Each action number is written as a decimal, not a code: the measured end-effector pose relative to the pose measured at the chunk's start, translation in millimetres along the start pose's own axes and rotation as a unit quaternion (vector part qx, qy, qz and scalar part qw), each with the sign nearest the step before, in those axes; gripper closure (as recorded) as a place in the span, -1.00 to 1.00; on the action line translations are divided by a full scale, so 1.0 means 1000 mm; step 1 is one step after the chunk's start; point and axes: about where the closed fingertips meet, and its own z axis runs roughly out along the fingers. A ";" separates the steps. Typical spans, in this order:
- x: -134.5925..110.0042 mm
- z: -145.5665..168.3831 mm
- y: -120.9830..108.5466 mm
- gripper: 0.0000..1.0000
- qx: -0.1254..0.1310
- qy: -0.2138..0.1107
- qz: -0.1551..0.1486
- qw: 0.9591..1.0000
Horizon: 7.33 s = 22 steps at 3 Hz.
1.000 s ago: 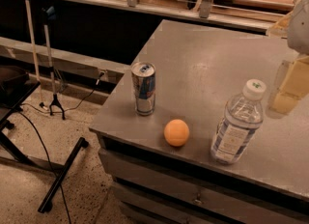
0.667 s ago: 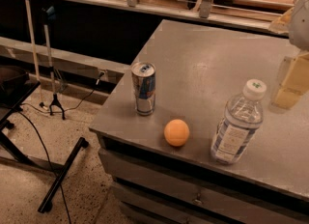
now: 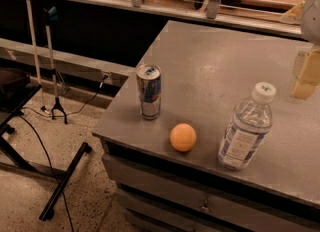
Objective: Knock redbull can over
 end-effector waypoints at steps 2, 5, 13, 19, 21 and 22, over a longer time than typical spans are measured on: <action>-0.029 0.024 -0.037 -1.00 0.023 -0.086 -0.027 0.996; -0.136 0.029 -0.050 -1.00 -0.026 -0.318 -0.005 0.948; -0.206 0.078 -0.003 -1.00 -0.120 -0.584 0.108 0.795; -0.264 0.089 0.048 -1.00 -0.192 -0.614 0.013 0.765; -0.266 0.088 0.049 -0.67 -0.194 -0.615 0.011 0.764; -0.268 0.087 0.050 -0.20 -0.195 -0.615 0.009 0.764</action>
Offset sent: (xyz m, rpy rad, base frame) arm 0.0812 0.0809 0.0097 0.3973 -0.1154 0.2327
